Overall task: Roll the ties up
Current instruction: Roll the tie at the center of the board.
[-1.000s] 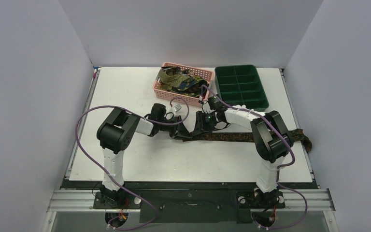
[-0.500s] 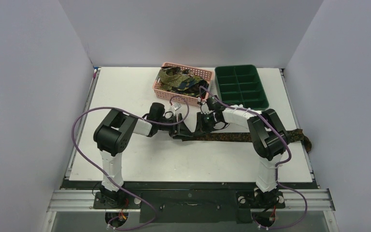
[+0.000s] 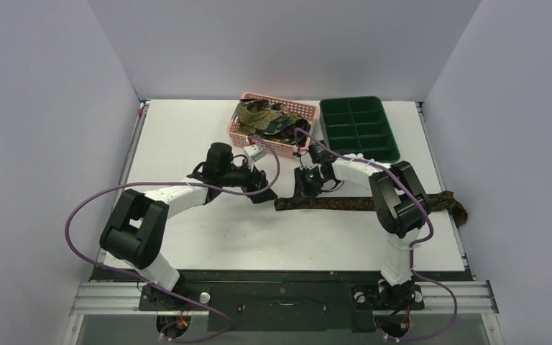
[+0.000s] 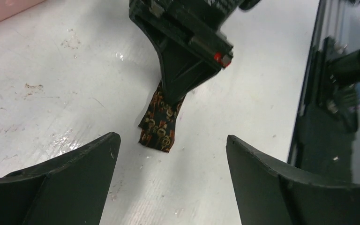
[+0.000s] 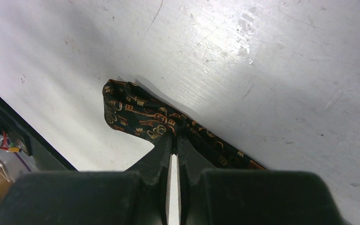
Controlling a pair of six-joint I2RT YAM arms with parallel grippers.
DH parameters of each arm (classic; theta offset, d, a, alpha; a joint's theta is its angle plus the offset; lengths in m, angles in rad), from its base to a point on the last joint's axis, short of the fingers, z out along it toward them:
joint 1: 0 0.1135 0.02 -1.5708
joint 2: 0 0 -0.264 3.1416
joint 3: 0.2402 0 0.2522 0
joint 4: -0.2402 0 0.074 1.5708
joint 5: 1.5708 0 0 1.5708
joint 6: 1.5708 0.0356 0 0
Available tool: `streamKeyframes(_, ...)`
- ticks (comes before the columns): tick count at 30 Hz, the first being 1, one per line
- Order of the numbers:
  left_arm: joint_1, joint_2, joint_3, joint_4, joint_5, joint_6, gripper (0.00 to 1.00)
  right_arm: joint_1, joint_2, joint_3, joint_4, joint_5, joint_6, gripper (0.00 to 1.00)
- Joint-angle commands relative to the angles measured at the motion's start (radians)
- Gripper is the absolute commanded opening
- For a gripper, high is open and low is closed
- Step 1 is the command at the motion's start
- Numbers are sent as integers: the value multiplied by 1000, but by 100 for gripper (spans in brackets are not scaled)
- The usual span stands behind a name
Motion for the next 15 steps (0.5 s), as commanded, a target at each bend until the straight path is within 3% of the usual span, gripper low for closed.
streamKeyframes(1, -35, -18, -80, 47, -2, 249, 82, -21, 33, -15, -90, 106, -83, 0)
streamKeyframes(7, -125, -10, -188, 219, -57, 406, 82, -44, -2, -69, -107, 86, -107, 0)
streamKeyframes(15, -181, 106, -178, 327, -123, 473, 83, -53, -39, -101, -100, 39, -106, 0)
